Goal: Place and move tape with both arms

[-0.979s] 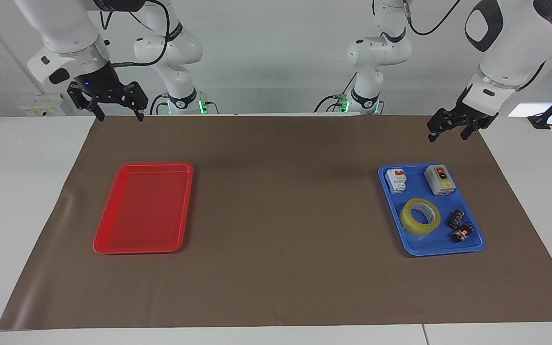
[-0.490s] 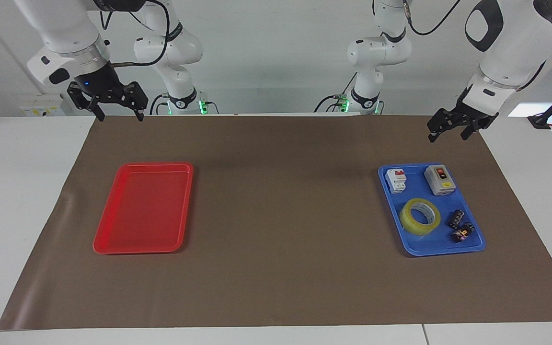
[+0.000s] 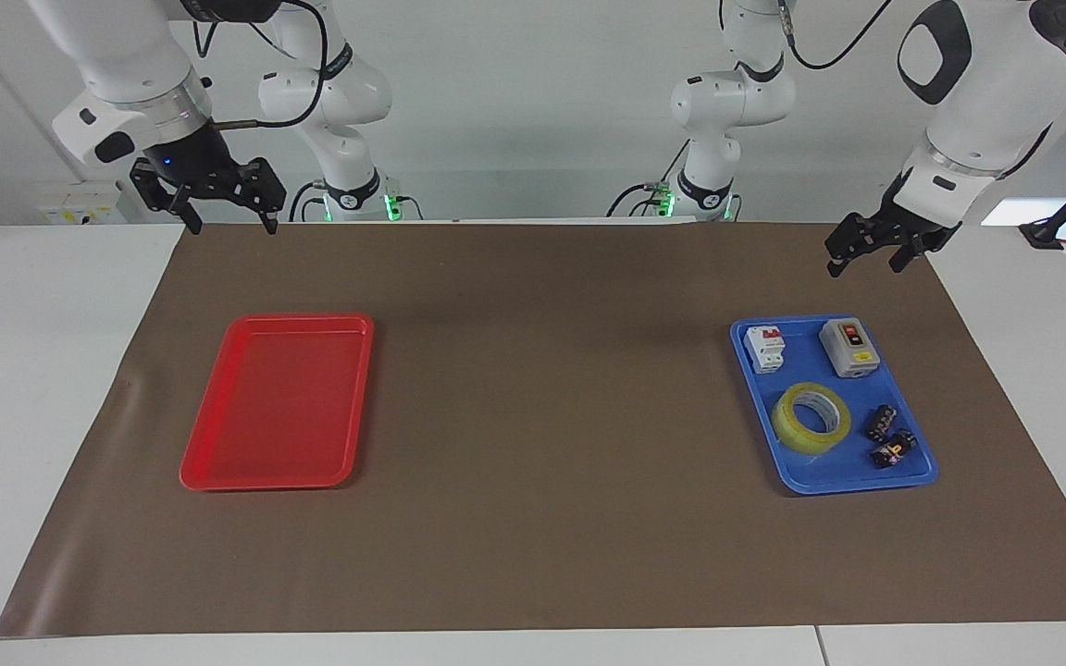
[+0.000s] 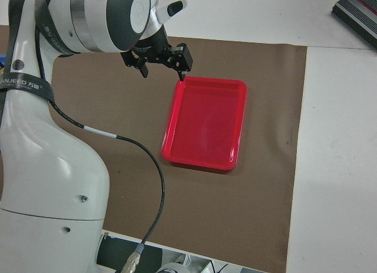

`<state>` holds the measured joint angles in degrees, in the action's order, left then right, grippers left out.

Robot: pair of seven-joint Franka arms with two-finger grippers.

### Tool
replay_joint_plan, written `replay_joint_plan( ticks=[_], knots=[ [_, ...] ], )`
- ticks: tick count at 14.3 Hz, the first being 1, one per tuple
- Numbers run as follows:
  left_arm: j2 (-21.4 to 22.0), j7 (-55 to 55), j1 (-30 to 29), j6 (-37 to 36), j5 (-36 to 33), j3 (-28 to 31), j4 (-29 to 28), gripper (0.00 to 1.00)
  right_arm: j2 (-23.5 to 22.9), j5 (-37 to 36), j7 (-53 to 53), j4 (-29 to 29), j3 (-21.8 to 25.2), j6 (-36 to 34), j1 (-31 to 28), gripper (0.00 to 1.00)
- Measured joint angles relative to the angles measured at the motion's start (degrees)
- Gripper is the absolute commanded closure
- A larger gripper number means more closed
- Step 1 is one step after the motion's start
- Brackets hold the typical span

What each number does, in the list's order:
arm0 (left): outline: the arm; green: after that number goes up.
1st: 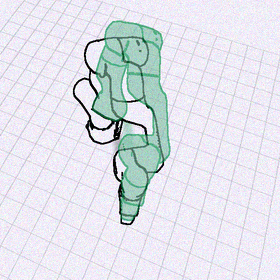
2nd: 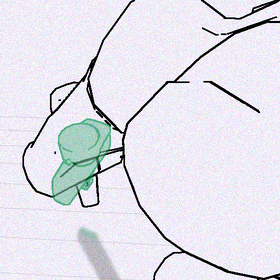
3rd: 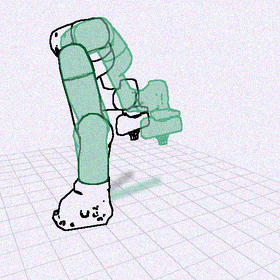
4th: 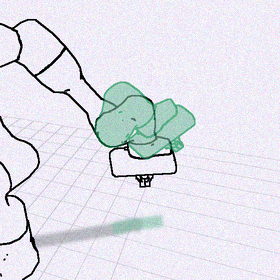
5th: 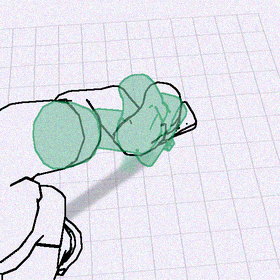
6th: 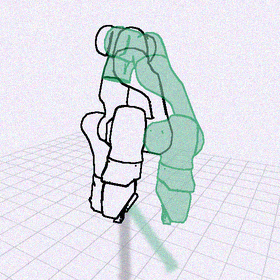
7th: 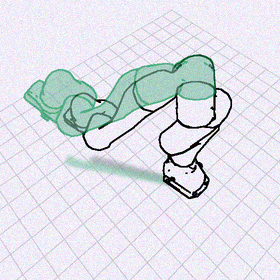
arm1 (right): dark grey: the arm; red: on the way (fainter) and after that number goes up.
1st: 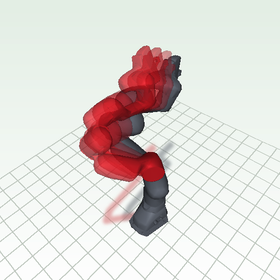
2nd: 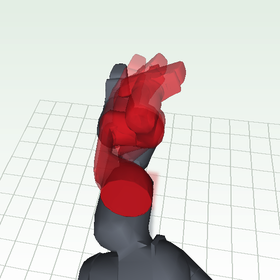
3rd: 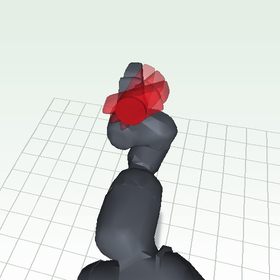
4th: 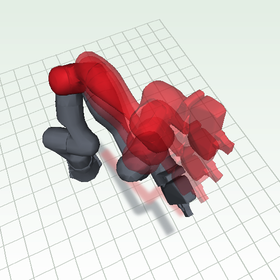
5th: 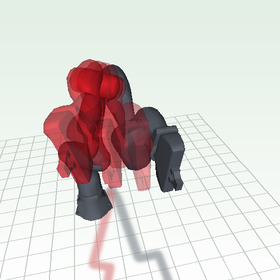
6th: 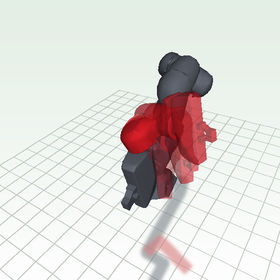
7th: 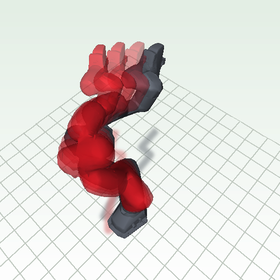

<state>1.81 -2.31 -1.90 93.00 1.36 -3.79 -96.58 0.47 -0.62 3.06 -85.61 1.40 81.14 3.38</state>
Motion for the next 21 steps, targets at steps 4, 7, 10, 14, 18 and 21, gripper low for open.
replay_joint_plan(
  ticks=[4,7,10,14,18,21],
  knots=[
    [0.84,0.0,-0.02,0.09,0.0,0.16,-0.21,0.0,0.0,0.0,0.0,0.0,0.0,0.0,0.0,0.0],
    [0.88,1.01,-0.1,3.37,0.0,0.22,-1.24,0.0,0.0,0.0,0.0,0.0,0.0,0.0,0.0,0.0],
    [-0.05,2.87,-1.27,10.79,-0.01,0.39,-5.19,0.0,0.0,0.0,0.0,0.0,0.0,0.0,0.0,0.0],
    [-5.17,3.74,-1.92,21.38,-0.01,0.46,-9.2,0.0,0.0,0.0,0.0,0.0,0.0,0.0,0.0,0.0],
    [-13.25,3.99,-1.92,32.59,-0.16,0.46,-10.8,0.0,0.0,0.0,0.0,0.0,0.0,0.0,0.0,0.0],
    [-16.35,4.07,-2.52,41.08,-0.21,0.54,-14.34,0.0,0.0,0.0,-0.01,0.0,0.0,0.0,0.0,0.0]
  ],
)
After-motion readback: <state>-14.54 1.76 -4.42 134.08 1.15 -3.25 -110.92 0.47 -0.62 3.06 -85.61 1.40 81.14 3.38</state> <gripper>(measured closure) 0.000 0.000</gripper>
